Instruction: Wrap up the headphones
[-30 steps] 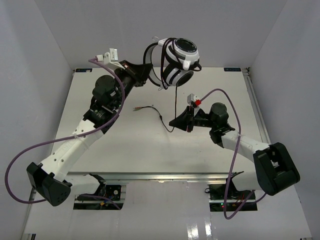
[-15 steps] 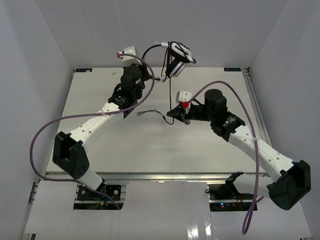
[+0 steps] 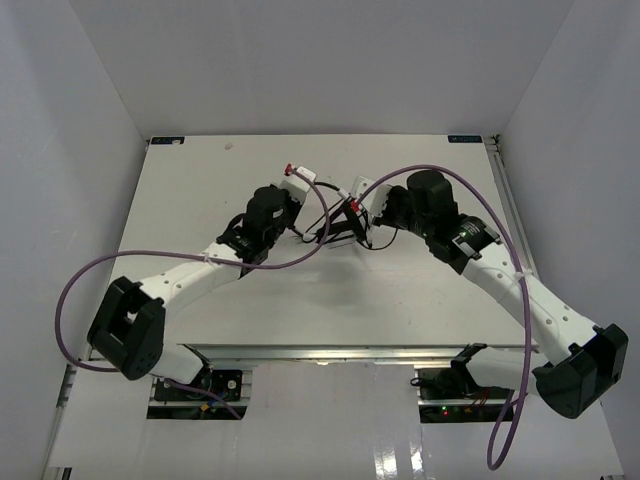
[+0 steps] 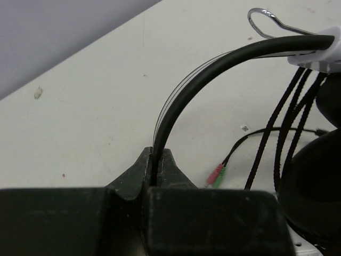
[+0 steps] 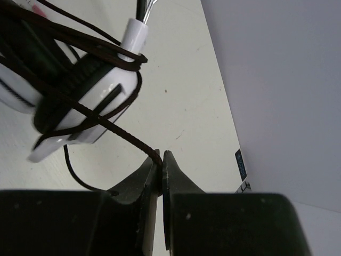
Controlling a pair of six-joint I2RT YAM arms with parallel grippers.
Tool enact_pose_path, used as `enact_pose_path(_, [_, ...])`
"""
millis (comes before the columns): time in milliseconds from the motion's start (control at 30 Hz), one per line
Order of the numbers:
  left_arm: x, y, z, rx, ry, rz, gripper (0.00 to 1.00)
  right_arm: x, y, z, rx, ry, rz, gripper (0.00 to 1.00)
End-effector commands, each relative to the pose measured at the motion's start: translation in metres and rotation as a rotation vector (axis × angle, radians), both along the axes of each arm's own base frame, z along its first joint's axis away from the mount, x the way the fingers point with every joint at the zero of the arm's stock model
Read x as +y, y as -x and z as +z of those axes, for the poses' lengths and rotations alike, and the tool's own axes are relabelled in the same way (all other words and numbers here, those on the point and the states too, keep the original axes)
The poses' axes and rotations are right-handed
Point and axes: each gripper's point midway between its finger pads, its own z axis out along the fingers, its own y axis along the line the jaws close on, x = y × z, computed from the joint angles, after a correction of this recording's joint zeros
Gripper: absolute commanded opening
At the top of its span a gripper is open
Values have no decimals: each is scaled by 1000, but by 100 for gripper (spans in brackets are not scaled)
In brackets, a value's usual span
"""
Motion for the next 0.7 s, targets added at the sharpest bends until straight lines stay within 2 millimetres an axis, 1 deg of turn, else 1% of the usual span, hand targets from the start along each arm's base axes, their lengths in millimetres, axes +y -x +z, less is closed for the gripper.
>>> enact_pose_path(0, [-6, 31, 28, -77, -57, -226, 0, -30, -39, 54, -193, -92, -168, 8])
enact_pose_path(67, [-18, 48, 21, -39, -36, -333, 0, -21, -39, 51, -127, -187, -131, 8])
enact_pose_path(133, [-26, 65, 22, -15, -1, -414, 0, -18, -41, 47, -63, -263, -96, 8])
enact_pose_path(200, [-33, 79, 21, 19, 45, -474, 0, -10, -40, 42, 11, -352, -44, 8])
enact_pose_path(233, [-35, 85, 24, 24, 66, -494, 0, -5, -38, 40, 44, -381, -11, 8])
enact_pose_path(267, [-39, 92, 28, 31, 94, -524, 0, -6, -39, 36, 77, -406, -16, 9])
enact_pose_path(367, [-46, 103, 35, 49, 149, -566, 0, 0, -37, 32, 130, -461, 30, 9])
enact_pose_path(433, [-50, 107, 45, 59, 217, -575, 0, 0, -35, 24, 179, -488, 49, 11])
enact_pose_path(467, [-52, 108, 51, 56, 252, -574, 0, 1, -33, 23, 201, -511, 66, 12])
enact_pose_path(500, [-54, 108, 59, 55, 288, -569, 0, 2, -29, 19, 223, -530, 85, 15])
enact_pose_path(567, [-56, 108, 76, 37, 345, -562, 0, 3, -21, 11, 269, -578, 132, 22])
enact_pose_path(633, [-61, 111, 93, 65, 446, -555, 0, 6, -10, 3, 315, -617, 185, 29])
enact_pose_path(667, [-64, 113, 100, 76, 483, -561, 0, 10, -1, -3, 347, -644, 236, 34])
